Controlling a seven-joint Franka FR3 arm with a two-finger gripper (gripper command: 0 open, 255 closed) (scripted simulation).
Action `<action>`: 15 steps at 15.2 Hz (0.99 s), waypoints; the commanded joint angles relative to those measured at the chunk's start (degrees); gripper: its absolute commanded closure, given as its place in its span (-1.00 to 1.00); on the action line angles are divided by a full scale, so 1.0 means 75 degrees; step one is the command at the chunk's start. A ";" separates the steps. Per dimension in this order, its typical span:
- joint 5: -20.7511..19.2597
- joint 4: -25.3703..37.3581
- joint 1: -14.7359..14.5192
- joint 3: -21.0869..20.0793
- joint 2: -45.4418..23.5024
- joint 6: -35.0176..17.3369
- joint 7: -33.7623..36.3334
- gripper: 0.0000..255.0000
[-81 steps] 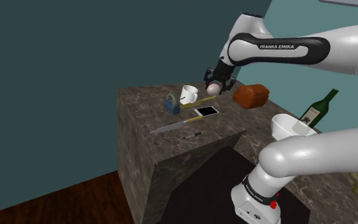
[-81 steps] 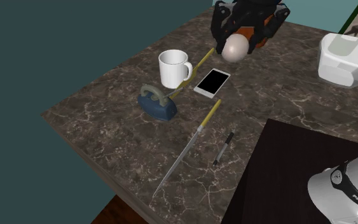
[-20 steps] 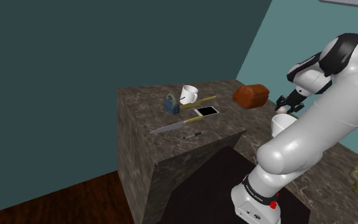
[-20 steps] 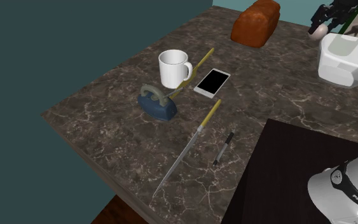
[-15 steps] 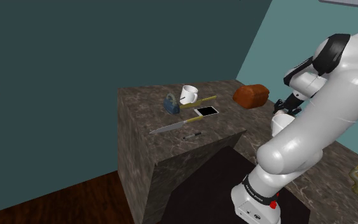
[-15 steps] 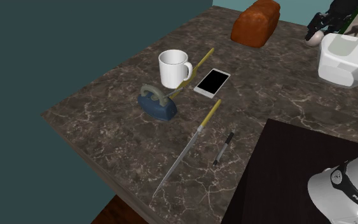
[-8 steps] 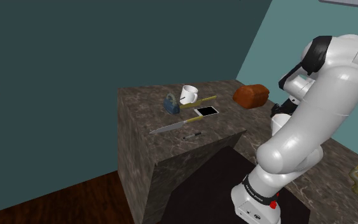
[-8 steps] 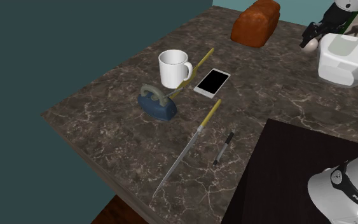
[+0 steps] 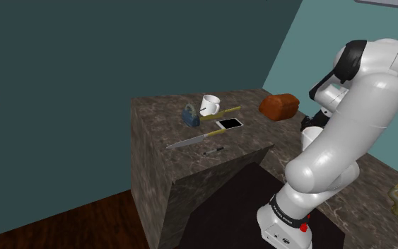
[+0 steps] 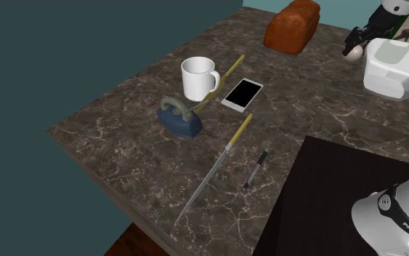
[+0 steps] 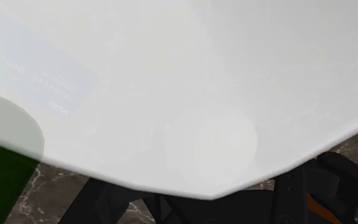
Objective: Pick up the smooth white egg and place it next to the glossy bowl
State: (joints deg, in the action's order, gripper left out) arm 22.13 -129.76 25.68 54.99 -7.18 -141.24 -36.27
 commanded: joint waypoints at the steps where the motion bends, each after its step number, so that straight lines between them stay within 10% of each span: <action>1: -0.0013 -0.0072 -0.0004 0.0001 -0.0005 0.0019 0.0008 -1.00; 6: 0.0024 -0.0031 0.0009 -0.0013 -0.0043 0.0043 -0.0010 -1.00; 10: -0.1817 0.0049 -0.0299 0.0360 0.1278 0.0667 0.1266 -1.00; 15: -0.1810 0.0049 -0.0234 0.0296 0.1274 0.0668 0.1261 -1.00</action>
State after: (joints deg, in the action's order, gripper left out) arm 8.69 -129.38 23.91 57.23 2.28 -136.27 -26.90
